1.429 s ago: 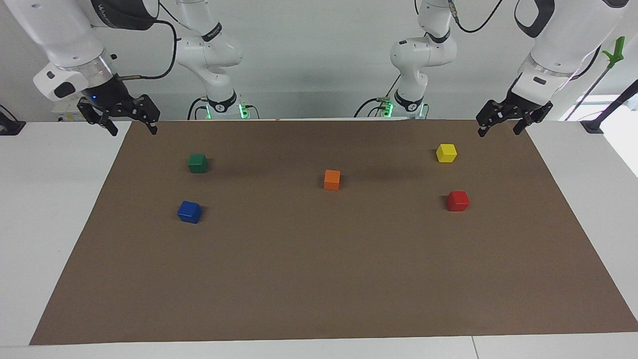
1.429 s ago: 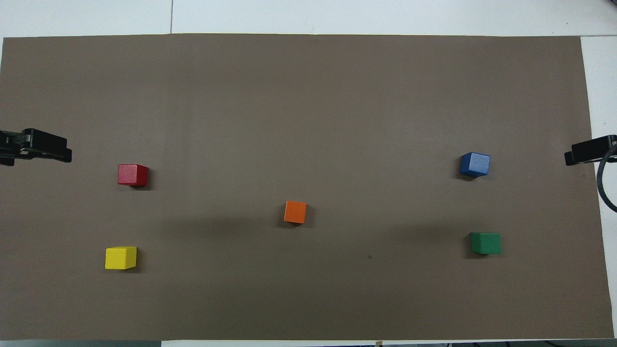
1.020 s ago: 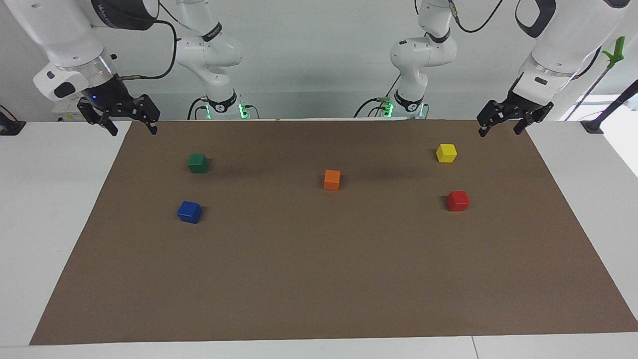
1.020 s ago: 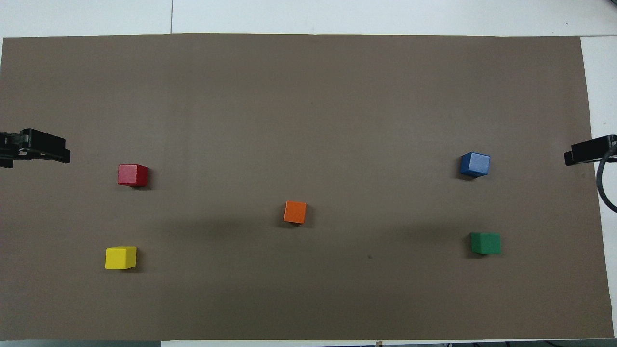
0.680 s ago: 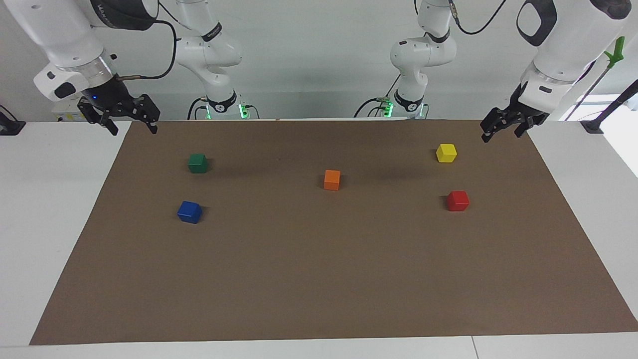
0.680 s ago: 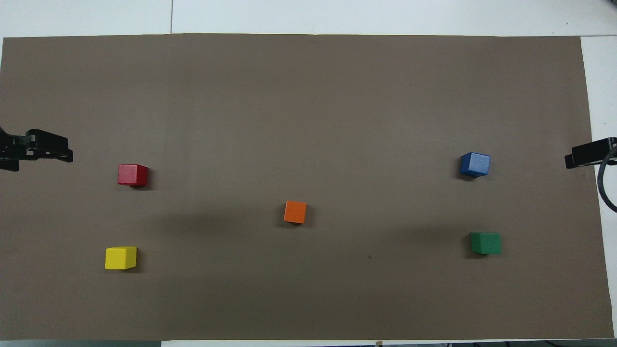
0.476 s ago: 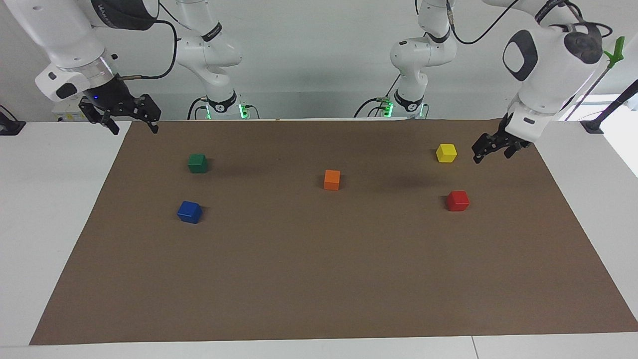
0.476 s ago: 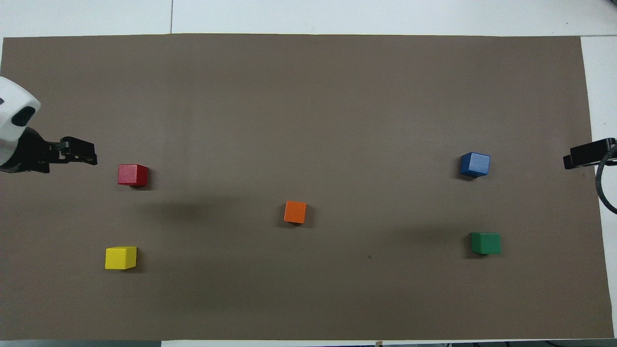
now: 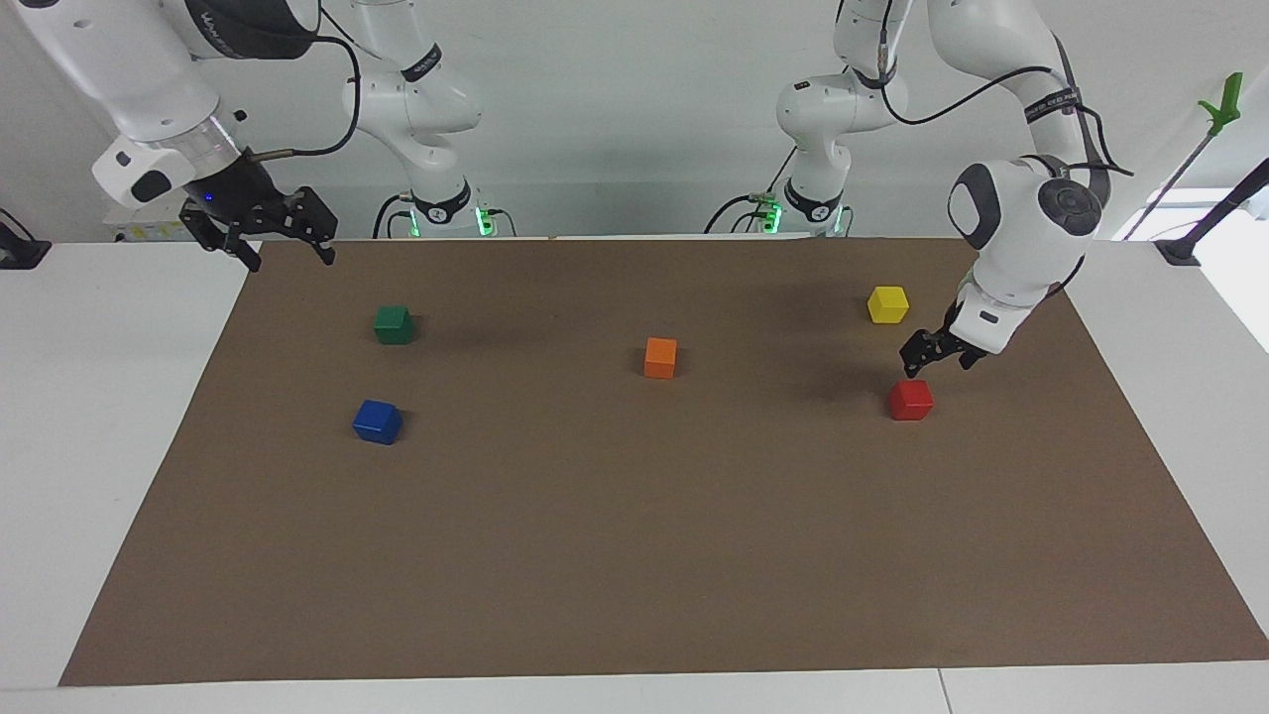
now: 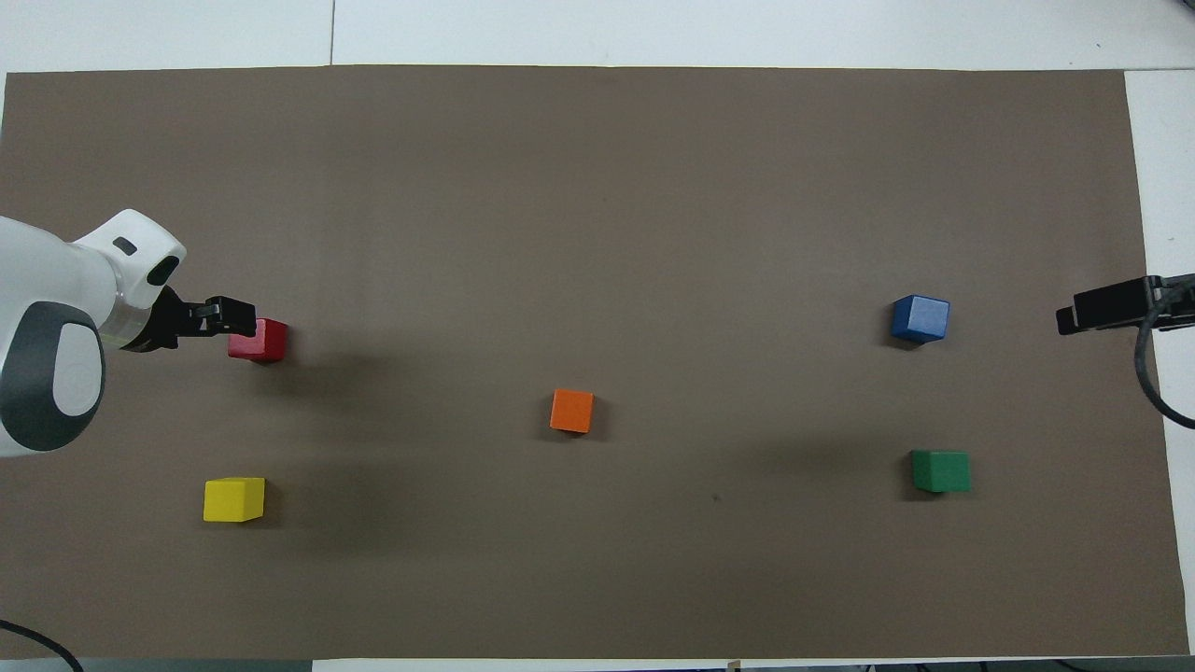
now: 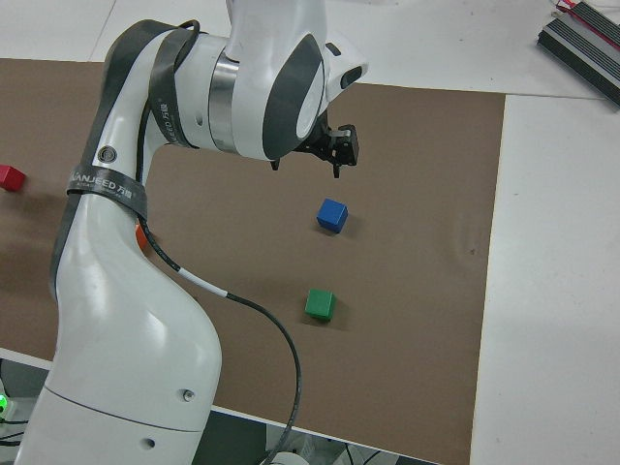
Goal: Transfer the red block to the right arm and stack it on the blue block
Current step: 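Reach the left gripper to the red cube and close on it, then carry the red cube toward the center while the right gripper approaches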
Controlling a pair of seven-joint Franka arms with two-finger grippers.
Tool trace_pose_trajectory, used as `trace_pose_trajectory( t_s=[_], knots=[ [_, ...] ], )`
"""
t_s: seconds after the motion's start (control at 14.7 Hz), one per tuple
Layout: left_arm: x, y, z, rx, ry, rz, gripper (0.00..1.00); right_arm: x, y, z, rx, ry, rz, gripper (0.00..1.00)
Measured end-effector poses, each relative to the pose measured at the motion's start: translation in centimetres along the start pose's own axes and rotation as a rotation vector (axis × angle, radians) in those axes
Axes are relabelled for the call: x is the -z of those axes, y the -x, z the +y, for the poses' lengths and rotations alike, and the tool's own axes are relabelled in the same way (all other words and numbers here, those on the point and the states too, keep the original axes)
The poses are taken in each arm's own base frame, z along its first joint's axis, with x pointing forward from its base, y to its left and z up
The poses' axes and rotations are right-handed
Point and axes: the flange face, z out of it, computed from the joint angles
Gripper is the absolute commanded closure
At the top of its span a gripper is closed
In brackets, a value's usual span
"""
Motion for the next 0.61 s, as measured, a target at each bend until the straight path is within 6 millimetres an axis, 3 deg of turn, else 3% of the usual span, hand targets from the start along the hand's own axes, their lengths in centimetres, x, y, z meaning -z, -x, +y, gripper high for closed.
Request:
trace_pose_trajectory(
  t_s=[0.34,0.61],
  knots=[
    [-4.1,0.7,0.2,-0.005,0.005,0.038,0.00,-5.7,1.2,0.6,-0.008,-0.309,0.007,0.00],
    [-5.5,0.8,0.3,-0.008,0.007,0.037,0.00,-10.5,2.1,2.1,0.028,-0.600,0.029,0.00]
  ],
)
